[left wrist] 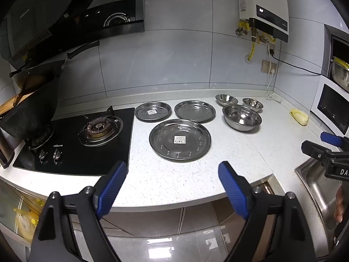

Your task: Organize plates and bowls

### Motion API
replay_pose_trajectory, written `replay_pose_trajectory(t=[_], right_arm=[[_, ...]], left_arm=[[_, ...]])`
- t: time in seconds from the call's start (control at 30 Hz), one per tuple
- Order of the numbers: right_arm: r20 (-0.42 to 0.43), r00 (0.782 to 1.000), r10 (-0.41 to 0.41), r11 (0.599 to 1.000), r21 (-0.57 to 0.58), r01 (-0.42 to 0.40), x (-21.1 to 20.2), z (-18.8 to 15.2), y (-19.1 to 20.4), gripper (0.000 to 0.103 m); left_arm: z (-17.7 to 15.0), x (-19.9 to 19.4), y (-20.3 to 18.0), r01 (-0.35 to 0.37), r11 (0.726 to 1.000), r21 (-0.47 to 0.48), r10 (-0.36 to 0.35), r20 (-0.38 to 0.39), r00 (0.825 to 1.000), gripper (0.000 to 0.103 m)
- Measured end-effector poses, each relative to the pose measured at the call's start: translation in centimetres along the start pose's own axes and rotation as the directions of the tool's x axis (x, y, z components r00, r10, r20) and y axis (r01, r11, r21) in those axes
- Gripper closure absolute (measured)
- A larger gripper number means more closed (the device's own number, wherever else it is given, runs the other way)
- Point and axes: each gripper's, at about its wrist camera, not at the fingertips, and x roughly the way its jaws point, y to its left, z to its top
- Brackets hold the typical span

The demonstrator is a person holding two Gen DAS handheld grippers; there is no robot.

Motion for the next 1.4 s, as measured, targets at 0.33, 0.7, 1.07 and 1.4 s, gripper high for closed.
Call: replay_pose_trajectory(t=[0.33, 0.7, 1.07, 1.4], right_arm=[[0.001, 1.0, -0.002, 1.0, 0.0, 0.002, 0.2, 0.0, 0.0, 0.001], [-0.006, 1.0, 0.003, 1.0, 0.002, -0.003, 0.8, -0.2, 0.2, 0.001], [-0.015, 1.0, 0.007, 1.0, 0.002, -0.007, 1.1, -0.1, 0.1, 0.001], [-0.027, 1.0, 0.003, 1.0, -0.005, -0.003, 1.7, 0.0, 0.4, 0.001]], left_arm=[[-0.4, 0.6, 0.4, 0.0, 1.0, -0.002, 0.0, -0.013, 1.0, 0.017], [-0.4, 0.8, 0.0, 0.001, 1.0, 0.002, -0.001, -0.022, 1.0, 0.017], [-0.5, 1.3, 0.4, -0.002, 1.0, -0.005, 0.001, -0.033, 0.999, 0.017], [-0.6, 1.6, 0.8, 0.003, 1.0, -0.013, -0.004, -0.042, 0.999, 0.017]])
